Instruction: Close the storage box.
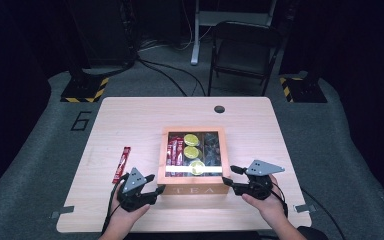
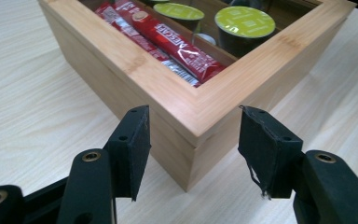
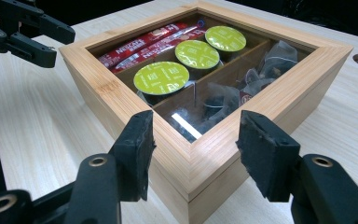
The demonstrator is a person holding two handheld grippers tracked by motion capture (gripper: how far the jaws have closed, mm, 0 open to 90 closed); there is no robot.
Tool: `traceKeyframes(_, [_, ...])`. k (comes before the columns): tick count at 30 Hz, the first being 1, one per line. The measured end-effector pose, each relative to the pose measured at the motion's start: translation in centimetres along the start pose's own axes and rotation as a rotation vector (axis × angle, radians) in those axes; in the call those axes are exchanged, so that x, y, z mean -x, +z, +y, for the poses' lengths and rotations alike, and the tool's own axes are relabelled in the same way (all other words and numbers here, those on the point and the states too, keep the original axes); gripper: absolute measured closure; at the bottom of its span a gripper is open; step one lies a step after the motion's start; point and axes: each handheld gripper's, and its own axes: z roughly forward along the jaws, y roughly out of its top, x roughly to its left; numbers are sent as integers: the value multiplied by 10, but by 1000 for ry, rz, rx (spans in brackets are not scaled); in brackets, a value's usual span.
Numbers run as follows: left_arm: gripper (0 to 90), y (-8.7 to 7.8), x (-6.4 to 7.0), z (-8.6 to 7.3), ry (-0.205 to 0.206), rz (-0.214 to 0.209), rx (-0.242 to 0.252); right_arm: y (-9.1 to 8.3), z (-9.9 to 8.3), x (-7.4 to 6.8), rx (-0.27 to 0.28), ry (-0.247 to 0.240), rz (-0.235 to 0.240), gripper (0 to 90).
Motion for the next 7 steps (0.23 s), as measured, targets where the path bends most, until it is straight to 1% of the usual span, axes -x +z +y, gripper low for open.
traceKeyframes(2, [431,-1,-4,0,-20,-2,17,0,-1,1,2,-4,-9,448])
traceKeyframes(4, [424,-4,-9,1,-40,-1,40,-2,-1,4,14,2,-20,445])
traceKeyframes(5, [419,-4,-12,1,-52,3,55,-3,-2,5,19,13,-23,441])
traceKeyframes(6, [417,-6,-14,1,-62,4,60,-4,-2,6,28,28,-28,438])
traceKeyframes(7, [414,-8,-19,1,-83,-3,69,-5,-2,8,30,24,-32,437])
